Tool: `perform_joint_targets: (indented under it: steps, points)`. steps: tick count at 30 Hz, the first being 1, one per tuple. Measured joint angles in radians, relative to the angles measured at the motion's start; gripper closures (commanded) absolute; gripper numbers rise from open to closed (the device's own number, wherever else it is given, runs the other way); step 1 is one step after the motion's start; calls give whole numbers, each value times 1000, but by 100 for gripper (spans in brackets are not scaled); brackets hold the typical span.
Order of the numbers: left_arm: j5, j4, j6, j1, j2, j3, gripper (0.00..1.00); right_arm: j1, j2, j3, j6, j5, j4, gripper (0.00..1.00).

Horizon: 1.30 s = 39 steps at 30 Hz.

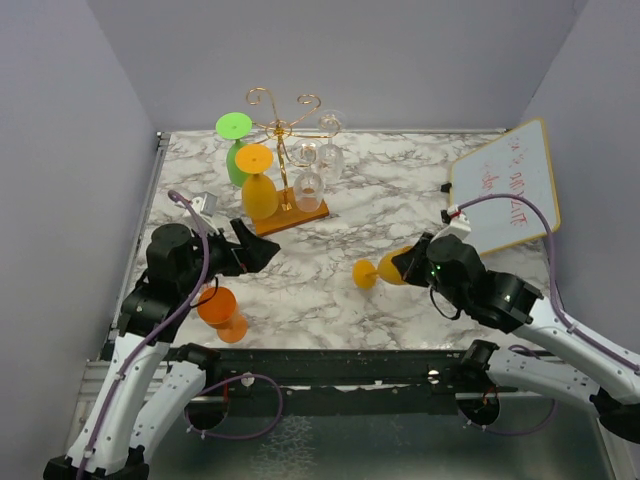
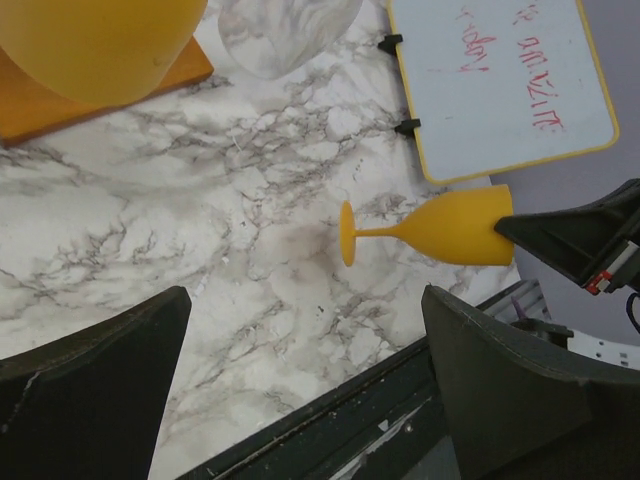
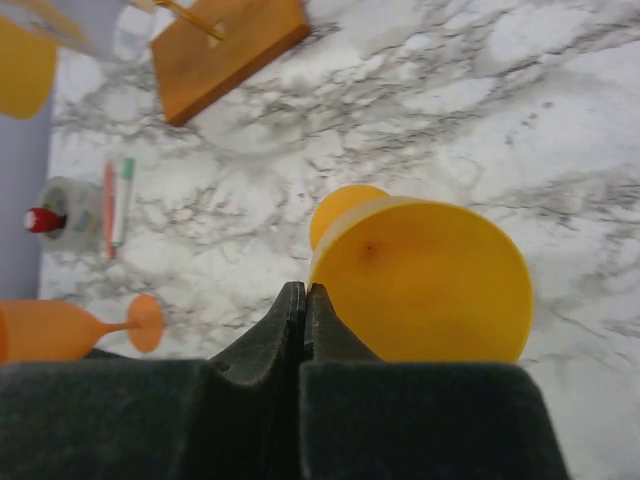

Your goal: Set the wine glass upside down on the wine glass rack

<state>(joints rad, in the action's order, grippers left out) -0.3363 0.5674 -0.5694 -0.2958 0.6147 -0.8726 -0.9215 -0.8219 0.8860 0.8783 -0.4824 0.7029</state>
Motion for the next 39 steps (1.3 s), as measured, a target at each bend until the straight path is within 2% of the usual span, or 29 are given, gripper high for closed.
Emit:
perform_joint_targets:
  steps: [5,10,15,22,26,29,34,39]
  points:
    - [-19,-23,-121,0,23,106,1,0,13,-123,-40,93,-315,99]
    - [-14,-45,-343,0,23,219,2,-4,-71,-174,-146,183,-599,99]
    - [-13,-135,-607,0,-10,333,3,-53,-178,-180,-301,211,-837,99]
    - [20,-232,-863,0,-6,386,3,-185,-304,-162,-518,203,-1035,99]
    - [65,-248,-932,0,-8,377,2,-264,-393,-121,-608,174,-1106,99]
    - [100,-235,-942,0,-6,350,10,-315,-452,-89,-664,145,-1157,99]
    - [142,-224,-961,0,-6,328,35,-369,-528,-40,-743,105,-1235,99]
    - [193,-221,-979,0,-6,328,49,-386,-549,-37,-774,103,-1278,99]
